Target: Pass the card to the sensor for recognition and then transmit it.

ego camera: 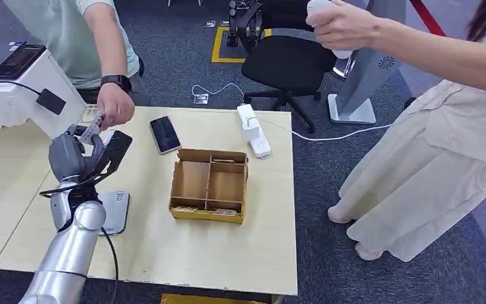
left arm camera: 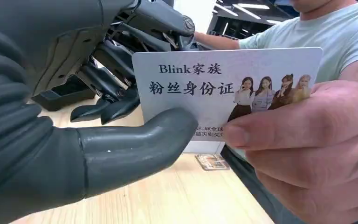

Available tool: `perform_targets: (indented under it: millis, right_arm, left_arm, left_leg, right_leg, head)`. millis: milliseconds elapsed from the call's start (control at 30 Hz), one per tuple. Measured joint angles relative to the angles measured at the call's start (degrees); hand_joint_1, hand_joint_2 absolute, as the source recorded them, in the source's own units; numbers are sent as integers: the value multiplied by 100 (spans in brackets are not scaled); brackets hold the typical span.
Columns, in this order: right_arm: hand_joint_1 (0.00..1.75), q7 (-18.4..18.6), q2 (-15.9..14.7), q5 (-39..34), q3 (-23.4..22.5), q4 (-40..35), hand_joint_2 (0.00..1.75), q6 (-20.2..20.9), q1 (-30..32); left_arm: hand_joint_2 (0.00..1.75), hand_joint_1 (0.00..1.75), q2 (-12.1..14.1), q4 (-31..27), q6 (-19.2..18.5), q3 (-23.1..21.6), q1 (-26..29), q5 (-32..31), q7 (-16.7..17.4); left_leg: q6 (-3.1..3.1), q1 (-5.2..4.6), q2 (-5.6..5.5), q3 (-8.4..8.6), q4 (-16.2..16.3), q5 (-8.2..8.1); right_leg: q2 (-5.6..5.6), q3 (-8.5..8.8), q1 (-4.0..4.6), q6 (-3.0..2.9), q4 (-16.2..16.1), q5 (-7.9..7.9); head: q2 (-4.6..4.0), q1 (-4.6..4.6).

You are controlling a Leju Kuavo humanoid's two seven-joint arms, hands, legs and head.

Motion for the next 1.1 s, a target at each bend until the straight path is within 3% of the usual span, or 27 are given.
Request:
perform_targets:
  millis: [133, 167, 200, 433, 467, 767, 800, 1100]
  right_arm:
    - [0, 0, 0, 7, 2, 7, 0, 0, 0]
    - [0, 0, 0, 11, 4, 11, 0, 0, 0]
    - [0, 0, 0, 11, 7, 15, 0, 0, 0]
    - [0, -2, 0, 11, 9, 22, 0, 0, -2]
    - [0, -2, 0, 11, 9, 22, 0, 0, -2]
    - [0, -2, 0, 11, 13, 24, 0, 0, -27]
    - [0, -2, 0, 11, 13, 24, 0, 0, -28]
    - [0, -22, 0, -33, 13, 28, 0, 2, -31]
  left_arm:
    - [175, 175, -28, 4, 4, -9, -4, 26, -33]
    - [175, 150, -31, 4, 9, -15, -4, 43, -52]
    - [175, 7, -31, 4, 9, -22, -4, 55, -76]
    - [175, 0, -57, 7, 129, -92, -4, 133, -144]
    - [0, 0, -61, 7, 177, -94, -4, 138, -186]
    - [0, 0, -81, 7, 326, -94, -1, 109, -236]
    - [175, 0, -81, 7, 326, -94, -1, 109, -253]
    - [175, 0, -70, -33, 435, -94, 48, 83, -310]
  left_leg:
    - [0, 0, 1, 0, 0, 0]
    - [0, 0, 2, 0, 0, 0]
    - [0, 0, 2, 0, 0, 0]
    - [0, 0, 2, -1, 0, 0]
    - [0, 0, 2, -1, 0, 0]
    - [0, 0, 2, -1, 0, 0]
    - [0, 0, 2, -1, 0, 0]
    - [0, 0, 1, -2, 0, 0]
  right_leg:
    - [1, -1, 0, 0, 0, 0]
    - [2, -1, 0, 0, 0, 0]
    - [2, -1, 0, 0, 0, 0]
    - [2, 0, 0, 0, 0, 0]
    - [2, 0, 0, 0, 0, 0]
    - [1, 0, 0, 0, 0, 1]
    - [1, 0, 0, 0, 0, 1]
    - [1, 1, 0, 0, 0, 1]
  head:
    - [-2, 0]
    - [-2, 0]
    - [-2, -2]
    - [-2, 0]
    - [0, -2]
    - [-2, 0]
    - [-2, -2]
    - [0, -2]
